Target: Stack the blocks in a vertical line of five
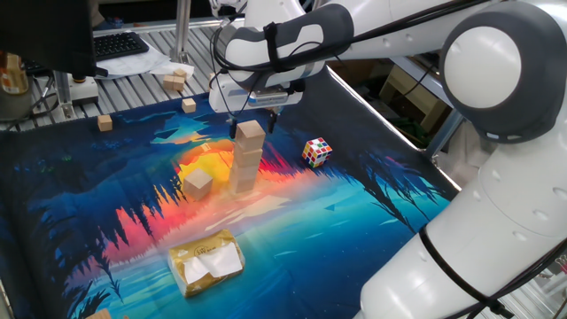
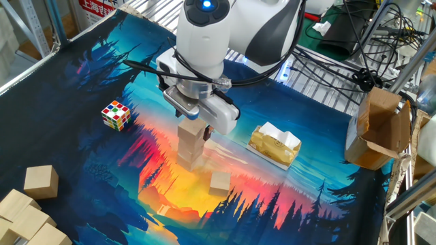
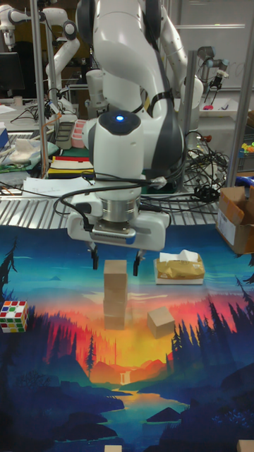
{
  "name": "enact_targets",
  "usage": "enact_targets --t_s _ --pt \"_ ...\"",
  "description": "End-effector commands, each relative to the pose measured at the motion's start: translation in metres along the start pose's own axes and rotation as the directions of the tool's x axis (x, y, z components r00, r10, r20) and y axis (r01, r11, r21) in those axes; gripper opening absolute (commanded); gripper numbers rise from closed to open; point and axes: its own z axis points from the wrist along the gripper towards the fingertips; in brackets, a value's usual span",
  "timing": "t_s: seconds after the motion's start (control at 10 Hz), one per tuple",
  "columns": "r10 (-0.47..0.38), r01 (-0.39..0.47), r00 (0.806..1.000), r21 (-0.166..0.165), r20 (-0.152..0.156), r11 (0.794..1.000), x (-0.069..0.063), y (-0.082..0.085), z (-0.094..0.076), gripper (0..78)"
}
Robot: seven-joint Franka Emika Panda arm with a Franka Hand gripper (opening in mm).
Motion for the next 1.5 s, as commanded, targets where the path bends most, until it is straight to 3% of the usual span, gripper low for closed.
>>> enact_targets --t_s 0.1,0.8,1.5 --pt "0.009 -0.009 1.0 0.001 0.0 1.0 -0.014 0.003 -0.01 77.5" --pt "0.087 -0.087 0.996 -0.002 -0.008 0.996 -0.042 0.026 -0.015 77.5" --pt "0.227 -0.227 0.974 -0.002 -0.006 0.974 -0.051 0.057 -0.005 77.5"
